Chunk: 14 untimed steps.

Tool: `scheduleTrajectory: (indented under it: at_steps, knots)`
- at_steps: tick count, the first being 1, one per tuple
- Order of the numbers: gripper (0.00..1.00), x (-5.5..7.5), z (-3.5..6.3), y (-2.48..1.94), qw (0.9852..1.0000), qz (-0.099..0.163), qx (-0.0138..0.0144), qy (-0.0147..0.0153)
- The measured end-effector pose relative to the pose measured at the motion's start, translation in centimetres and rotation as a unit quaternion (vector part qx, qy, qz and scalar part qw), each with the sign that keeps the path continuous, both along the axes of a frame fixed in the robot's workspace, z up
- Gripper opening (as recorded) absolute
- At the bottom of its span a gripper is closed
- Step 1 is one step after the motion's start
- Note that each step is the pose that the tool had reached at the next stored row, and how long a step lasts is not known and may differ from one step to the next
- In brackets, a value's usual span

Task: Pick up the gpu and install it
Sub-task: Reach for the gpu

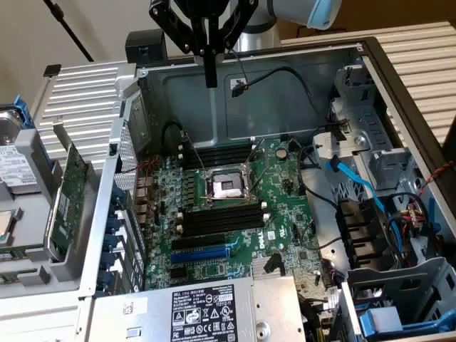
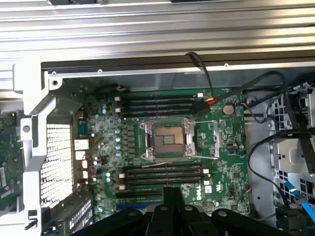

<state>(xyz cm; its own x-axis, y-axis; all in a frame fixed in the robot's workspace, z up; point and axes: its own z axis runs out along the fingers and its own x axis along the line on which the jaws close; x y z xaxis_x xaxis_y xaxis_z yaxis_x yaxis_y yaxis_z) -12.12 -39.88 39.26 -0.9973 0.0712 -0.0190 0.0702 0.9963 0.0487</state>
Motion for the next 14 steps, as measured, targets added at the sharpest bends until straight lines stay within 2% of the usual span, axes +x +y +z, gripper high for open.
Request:
scheduleTrajectory:
  at_steps: [14]
  knots:
    - [0.11, -0.18, 0.00, 0.00, 1.0000, 0.000, 0.0000, 0.0000]
